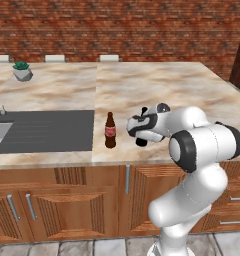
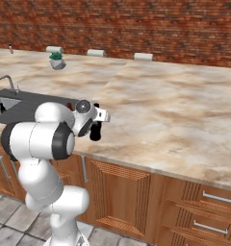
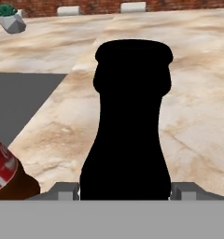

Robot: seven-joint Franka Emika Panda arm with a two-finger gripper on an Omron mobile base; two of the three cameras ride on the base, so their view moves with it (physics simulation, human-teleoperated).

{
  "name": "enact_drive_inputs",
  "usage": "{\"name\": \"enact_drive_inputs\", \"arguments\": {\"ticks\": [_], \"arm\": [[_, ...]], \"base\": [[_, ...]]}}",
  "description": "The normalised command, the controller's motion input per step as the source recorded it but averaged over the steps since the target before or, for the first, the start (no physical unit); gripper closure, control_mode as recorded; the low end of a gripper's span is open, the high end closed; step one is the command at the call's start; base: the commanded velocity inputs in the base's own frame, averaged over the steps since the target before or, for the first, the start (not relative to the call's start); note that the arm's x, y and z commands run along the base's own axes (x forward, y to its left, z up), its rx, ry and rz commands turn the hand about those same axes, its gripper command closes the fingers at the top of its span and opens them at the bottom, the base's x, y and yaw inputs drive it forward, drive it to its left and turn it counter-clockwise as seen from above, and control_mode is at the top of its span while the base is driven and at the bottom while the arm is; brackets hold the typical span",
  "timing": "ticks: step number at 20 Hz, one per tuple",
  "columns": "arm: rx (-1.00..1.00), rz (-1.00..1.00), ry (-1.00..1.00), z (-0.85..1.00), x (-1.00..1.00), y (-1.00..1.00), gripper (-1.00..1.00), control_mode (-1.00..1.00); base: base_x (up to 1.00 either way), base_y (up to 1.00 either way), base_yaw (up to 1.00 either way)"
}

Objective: Place the large bottle from the dining counter next to the other large bottle outside the sink, and place the small bottle from the dining counter next to the other small bottle inside the sink.

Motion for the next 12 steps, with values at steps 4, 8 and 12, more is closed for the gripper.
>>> {"name": "enact_drive_inputs", "arguments": {"ticks": [4, 8, 12], "arm": [[-0.08, -0.02, 0.0, -0.14, 0.2, 0.01, 1.0, -1.0], [-0.04, -0.02, 0.0, -0.09, 0.13, 0.04, 1.0, -1.0], [0.0, 0.0, -0.03, 0.0, 0.0, 0.0, 1.0, -1.0]], "base": [[0.0, 0.0, 0.0], [0.0, 0.0, 0.0], [0.0, 0.0, 0.0]]}}
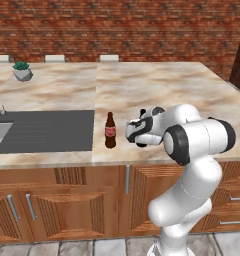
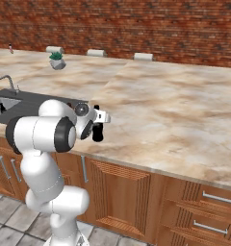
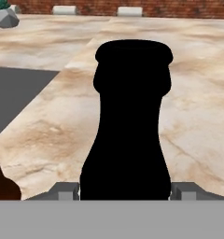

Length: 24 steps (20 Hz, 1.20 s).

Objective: Place the large bottle from the dining counter next to the other large bottle outside the sink, and place the small bottle from the dining counter next to the other small bottle inside the sink.

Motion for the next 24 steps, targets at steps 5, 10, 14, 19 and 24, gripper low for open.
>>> {"name": "enact_drive_inputs", "arguments": {"ticks": [5, 10, 14, 19, 24], "arm": [[0.01, 0.0, -0.03, 0.0, 0.0, 0.0, 1.0, -1.0], [0.0, 0.0, -0.01, 0.0, 0.0, 0.0, 1.0, -1.0], [0.0, 0.0, 0.0, -0.07, 0.06, 0.0, 1.0, -1.0], [0.0, 0.0, 0.0, -0.23, 0.08, 0.0, 1.0, -1.0], [0.0, 0.0, 0.0, -0.26, 0.02, 0.0, 1.0, -1.0]], "base": [[0.0, 0.0, 0.0], [0.0, 0.0, 0.0], [0.0, 0.0, 0.0], [0.0, 0.0, 0.0], [0.0, 0.0, 0.0]]}}
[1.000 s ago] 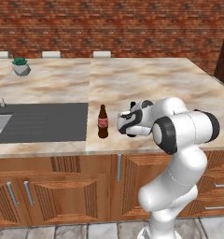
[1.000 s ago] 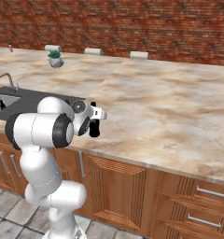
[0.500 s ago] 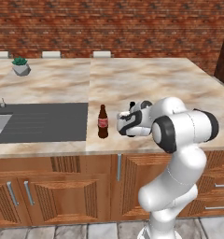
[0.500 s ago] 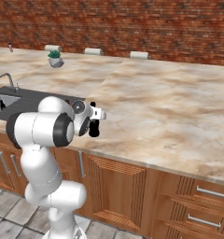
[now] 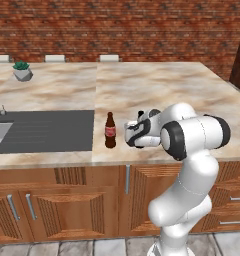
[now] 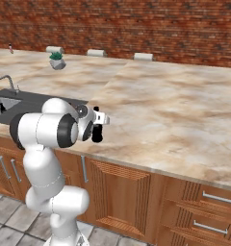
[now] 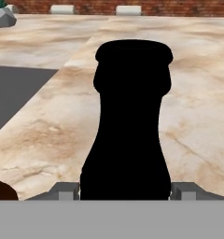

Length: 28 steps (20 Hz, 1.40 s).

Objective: Place the large bottle from the dining counter next to the other large bottle outside the sink, and place the small bottle from the dining counter next to the other small bottle inside the sink.

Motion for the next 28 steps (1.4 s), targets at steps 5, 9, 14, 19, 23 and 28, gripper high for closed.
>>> {"name": "enact_drive_inputs", "arguments": {"ticks": [5, 9, 14, 19, 23, 28], "arm": [[-0.01, 0.0, 0.0, -0.27, 0.0, 0.0, 1.0, -1.0], [-0.03, 0.0, 0.0, -0.29, 0.0, 0.0, 1.0, -1.0], [-0.02, 0.0, 0.0, -0.43, 0.02, 0.0, 1.0, -1.0], [-0.01, 0.0, 0.0, -0.38, 0.0, 0.0, 1.0, -1.0], [-0.01, 0.0, 0.0, -0.29, 0.0, 0.06, 1.0, -1.0], [-0.05, 0.0, -0.1, -0.21, -0.47, 0.1, 1.0, -1.0]], "base": [[0.0, 0.0, 0.0], [0.0, 0.0, 0.0], [0.0, 0.0, 0.0], [0.0, 0.0, 0.0], [0.0, 0.0, 0.0], [0.0, 0.0, 0.0]]}}
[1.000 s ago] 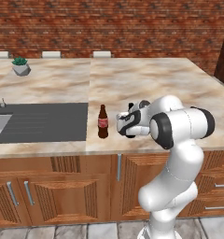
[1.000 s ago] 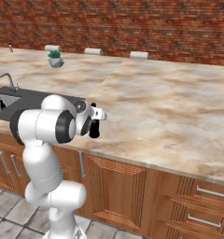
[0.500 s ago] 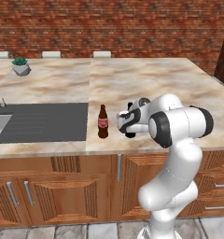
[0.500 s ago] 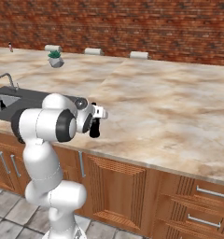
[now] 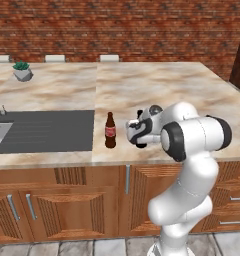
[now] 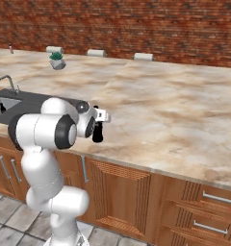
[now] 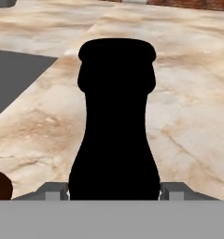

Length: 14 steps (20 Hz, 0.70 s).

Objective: Place the large bottle from the dining counter next to the other large bottle outside the sink, and place the small bottle from the dining counter next to the other small bottle inside the sink.

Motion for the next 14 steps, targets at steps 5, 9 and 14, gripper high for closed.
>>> {"name": "enact_drive_inputs", "arguments": {"ticks": [5, 9, 14], "arm": [[-0.09, 0.0, -0.21, -0.15, -0.94, 0.01, 1.0, -1.0], [-0.09, 0.0, -0.17, -0.16, -0.64, 0.0, 1.0, -1.0], [-0.03, 0.0, -0.15, -0.04, -0.31, 0.0, 1.0, -1.0]], "base": [[0.0, 0.0, 0.0], [0.0, 0.0, 0.0], [0.0, 0.0, 0.0]]}}
